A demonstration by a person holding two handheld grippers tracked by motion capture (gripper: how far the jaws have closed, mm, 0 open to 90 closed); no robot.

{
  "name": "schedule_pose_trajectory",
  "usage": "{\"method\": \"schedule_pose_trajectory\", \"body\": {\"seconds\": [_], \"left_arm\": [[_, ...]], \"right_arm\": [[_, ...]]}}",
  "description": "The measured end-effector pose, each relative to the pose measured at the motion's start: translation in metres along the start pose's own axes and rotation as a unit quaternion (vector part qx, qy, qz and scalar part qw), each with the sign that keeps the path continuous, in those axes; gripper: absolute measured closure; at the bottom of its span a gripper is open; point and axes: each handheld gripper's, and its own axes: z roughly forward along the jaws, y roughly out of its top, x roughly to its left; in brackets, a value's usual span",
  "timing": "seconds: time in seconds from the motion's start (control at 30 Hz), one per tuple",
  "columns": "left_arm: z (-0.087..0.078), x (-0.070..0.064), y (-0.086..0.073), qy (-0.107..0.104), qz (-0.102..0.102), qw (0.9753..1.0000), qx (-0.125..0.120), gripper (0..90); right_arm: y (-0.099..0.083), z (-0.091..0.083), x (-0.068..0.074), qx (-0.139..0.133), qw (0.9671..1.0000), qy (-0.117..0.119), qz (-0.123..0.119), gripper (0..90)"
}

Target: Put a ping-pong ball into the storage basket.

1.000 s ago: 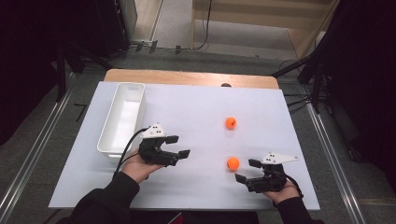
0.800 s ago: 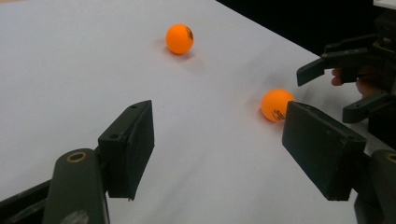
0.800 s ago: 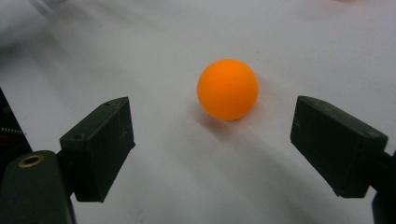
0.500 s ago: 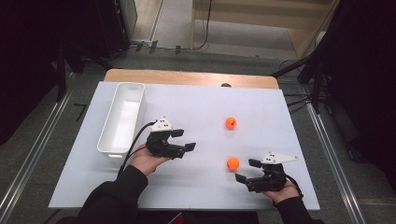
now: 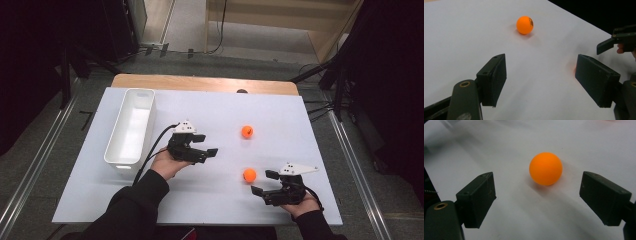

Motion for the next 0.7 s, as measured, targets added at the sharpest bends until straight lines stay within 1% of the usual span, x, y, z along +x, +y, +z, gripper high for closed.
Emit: {"method": "schedule_pose_trajectory", "body": {"seconds": [0.13,0.2,0.43,0.53,0.7], "left_arm": [[0.007,0.001,0.005,0.002,0.008,1.0,-0.002,25.5],[0.01,0.002,0.007,0.006,0.015,0.9999,0.001,25.5],[0.021,0.001,0.014,-0.001,0.014,0.9999,0.004,25.3],[0.027,0.001,0.017,0.0,0.012,0.9999,0.0,25.3],[0.035,0.002,0.021,0.0,0.012,0.9999,0.002,25.4]], "right_arm": [[0.0,-0.001,0.0,0.0,1.0,0.002,0.001,12.0],[0.0,0.0,-0.001,0.001,1.0,0.0,0.0,12.0],[0.0,-0.002,0.0,0.0,1.0,-0.001,0.001,12.0],[0.0,-0.001,0.0,0.0,1.0,-0.001,0.0,12.0],[0.0,-0.001,0.0,0.0,1.0,-0.001,0.0,12.0]]}}
